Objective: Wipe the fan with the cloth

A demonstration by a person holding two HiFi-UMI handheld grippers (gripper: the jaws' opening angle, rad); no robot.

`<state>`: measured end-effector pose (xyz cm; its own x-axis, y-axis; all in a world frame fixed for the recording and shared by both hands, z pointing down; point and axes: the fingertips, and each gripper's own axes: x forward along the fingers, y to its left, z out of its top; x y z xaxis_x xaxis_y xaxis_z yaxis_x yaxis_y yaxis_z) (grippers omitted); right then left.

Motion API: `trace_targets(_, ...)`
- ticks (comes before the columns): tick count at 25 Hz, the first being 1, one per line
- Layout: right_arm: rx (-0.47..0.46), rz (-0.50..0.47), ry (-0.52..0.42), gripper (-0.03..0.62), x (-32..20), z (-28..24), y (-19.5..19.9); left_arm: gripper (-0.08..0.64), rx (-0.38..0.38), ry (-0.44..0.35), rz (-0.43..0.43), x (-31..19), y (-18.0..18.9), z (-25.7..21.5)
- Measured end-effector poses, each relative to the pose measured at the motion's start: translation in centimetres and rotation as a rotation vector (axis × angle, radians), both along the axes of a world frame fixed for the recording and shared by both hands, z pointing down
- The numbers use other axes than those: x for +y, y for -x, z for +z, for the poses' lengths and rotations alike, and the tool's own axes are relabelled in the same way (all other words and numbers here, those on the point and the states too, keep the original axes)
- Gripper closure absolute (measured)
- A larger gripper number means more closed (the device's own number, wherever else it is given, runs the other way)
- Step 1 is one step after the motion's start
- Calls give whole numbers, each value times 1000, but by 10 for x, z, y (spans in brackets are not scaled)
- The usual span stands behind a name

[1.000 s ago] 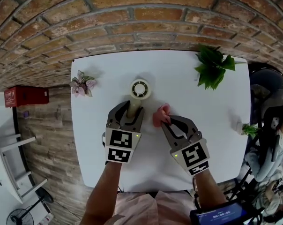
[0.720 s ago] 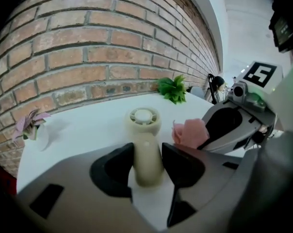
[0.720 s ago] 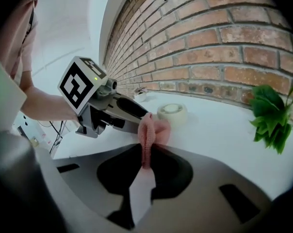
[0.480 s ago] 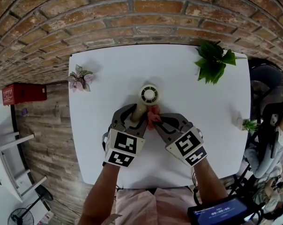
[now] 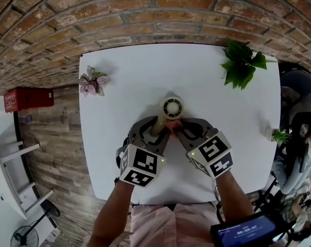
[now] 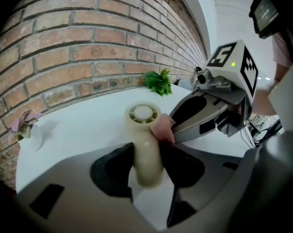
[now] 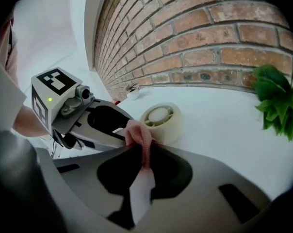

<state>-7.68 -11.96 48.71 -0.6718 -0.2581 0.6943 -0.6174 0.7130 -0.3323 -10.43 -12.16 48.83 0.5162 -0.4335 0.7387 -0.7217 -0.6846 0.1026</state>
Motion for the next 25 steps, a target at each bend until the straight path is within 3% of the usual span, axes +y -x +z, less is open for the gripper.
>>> trace_targets(16,22,41,29,546,5,4,-12,367,0,38,17,23,17,1)
trace_targets(25,39,47,22,548,6,5,-17,367,-15,70,108,47,28,1)
